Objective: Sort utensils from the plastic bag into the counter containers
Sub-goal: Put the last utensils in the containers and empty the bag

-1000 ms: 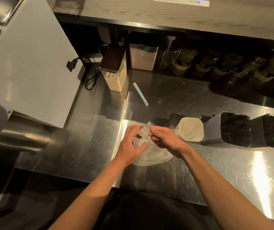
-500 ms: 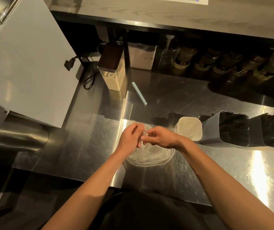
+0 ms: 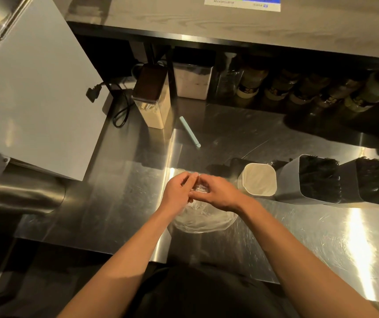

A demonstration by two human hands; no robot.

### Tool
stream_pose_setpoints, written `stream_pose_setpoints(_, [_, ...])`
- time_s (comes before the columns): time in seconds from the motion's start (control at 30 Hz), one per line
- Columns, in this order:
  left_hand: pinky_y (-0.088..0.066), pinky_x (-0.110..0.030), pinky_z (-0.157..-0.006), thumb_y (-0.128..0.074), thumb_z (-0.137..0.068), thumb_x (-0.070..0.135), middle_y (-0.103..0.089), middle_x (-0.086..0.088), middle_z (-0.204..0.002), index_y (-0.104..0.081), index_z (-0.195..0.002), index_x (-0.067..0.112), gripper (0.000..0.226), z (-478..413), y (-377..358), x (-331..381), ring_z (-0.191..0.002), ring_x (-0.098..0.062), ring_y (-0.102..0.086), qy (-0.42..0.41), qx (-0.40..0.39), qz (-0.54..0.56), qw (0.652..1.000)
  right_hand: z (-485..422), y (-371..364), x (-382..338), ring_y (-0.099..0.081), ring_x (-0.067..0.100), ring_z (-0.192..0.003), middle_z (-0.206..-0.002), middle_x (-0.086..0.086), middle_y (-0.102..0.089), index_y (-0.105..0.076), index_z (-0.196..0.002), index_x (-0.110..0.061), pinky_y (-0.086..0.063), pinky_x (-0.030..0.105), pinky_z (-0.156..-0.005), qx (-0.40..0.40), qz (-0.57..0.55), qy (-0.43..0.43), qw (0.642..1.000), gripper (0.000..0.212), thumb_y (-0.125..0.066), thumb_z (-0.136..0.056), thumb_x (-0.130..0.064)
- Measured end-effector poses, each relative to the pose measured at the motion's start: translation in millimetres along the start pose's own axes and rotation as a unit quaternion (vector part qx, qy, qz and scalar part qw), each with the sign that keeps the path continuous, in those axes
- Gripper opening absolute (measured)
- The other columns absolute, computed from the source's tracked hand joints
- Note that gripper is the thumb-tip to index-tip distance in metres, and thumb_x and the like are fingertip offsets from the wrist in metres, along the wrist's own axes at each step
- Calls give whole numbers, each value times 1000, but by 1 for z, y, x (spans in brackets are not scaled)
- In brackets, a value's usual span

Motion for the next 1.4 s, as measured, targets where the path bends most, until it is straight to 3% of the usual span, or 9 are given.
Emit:
stream_pose_setpoints(0.1, [-48,-16,-59,-58,-101,33,-71,3,-86,-70,-97,19,18,0,0,-2,-74,-9,-67,-17,26,-7,1000,0,-1,6,-63,11,-95,-109,-8,-65,-52,-120,-27,-56,36,-87,1,-20,-41,999,46,-69,-86,-52])
stream_pose_setpoints(0.2, [-47,-23,-56,-62,-98,32,-67,3,-75,-66,-91,17,17,1,2,-4,-64,-10,-63,-8,44,35,998,1,-1,16,-61,16,-83,-94,-1,-64,-42,-110,-27,-52,37,-78,17,-70,-81,994,37,-59,-90,-53])
stream_pose_setpoints(0.4, [-45,-18,-54,-51,-104,33,-58,-2,-75,-56,-93,11,25,3,-2,-16,-59,-9,-55,73,69,168,981,0,18,25,-51,9,-68,-78,-1,-57,-57,-91,-16,-43,30,-66,182,-199,-87,959,35,-31,-107,-31])
stream_pose_setpoints(0.63, [-43,-16,-54,-48,-105,34,-53,1,-68,-59,-92,11,28,8,0,-18,-58,-6,-49,90,132,217,963,1,5,35,-53,12,-59,-71,5,-66,-55,-81,-13,-38,23,-53,317,-581,-197,723,46,-30,-109,-40])
stream_pose_setpoints(0.87, [-45,-27,-60,-50,-104,35,-57,10,-64,-64,-87,16,29,11,-22,-14,-60,-7,-51,78,120,168,975,-2,-15,39,-60,14,-117,-113,-3,-70,-73,-104,-7,-40,30,-104,355,-559,-245,708,60,-26,-108,-44])
stream_pose_setpoints(1.0, [-48,-26,-67,-50,-105,35,-58,11,-68,-64,-89,17,27,14,-25,-13,-64,-6,-54,59,137,127,981,-1,-11,35,-64,18,-116,-112,1,-74,-53,-69,-19,-35,32,-109,336,-627,-206,672,54,-25,-109,-42])
stream_pose_setpoints(1.17, [-43,-13,-63,-49,-105,26,-60,7,-78,-62,-95,15,20,17,-30,-3,-70,-7,-54,21,159,60,985,-1,-14,31,-64,26,-115,-114,15,-71,-42,-71,-14,-42,35,-109,321,-721,-163,592,48,-25,-109,-39])
stream_pose_setpoints(1.3, [-45,-13,-60,-45,-107,29,-63,3,-83,-60,-96,17,22,19,-32,2,-74,-11,-60,16,179,44,983,0,-14,27,-66,22,-111,-115,15,-72,-42,-74,-13,-45,35,-107,331,-718,-158,591,48,-24,-109,-40])
stream_pose_setpoints(1.4, [-45,-19,-57,-46,-106,30,-62,3,-78,-60,-93,17,23,20,-40,6,-64,-6,-58,21,165,62,984,6,-10,24,-69,19,-100,-111,8,-75,-43,-77,-16,-52,33,-75,342,-676,-190,625,46,-25,-109,-44])
Point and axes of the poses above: each hand's wrist, its own z-axis away from the middle knuckle, its own y-axis out of the back of the hand, x = y × z, the point moved 6 cm from there along -z, towards the middle knuckle
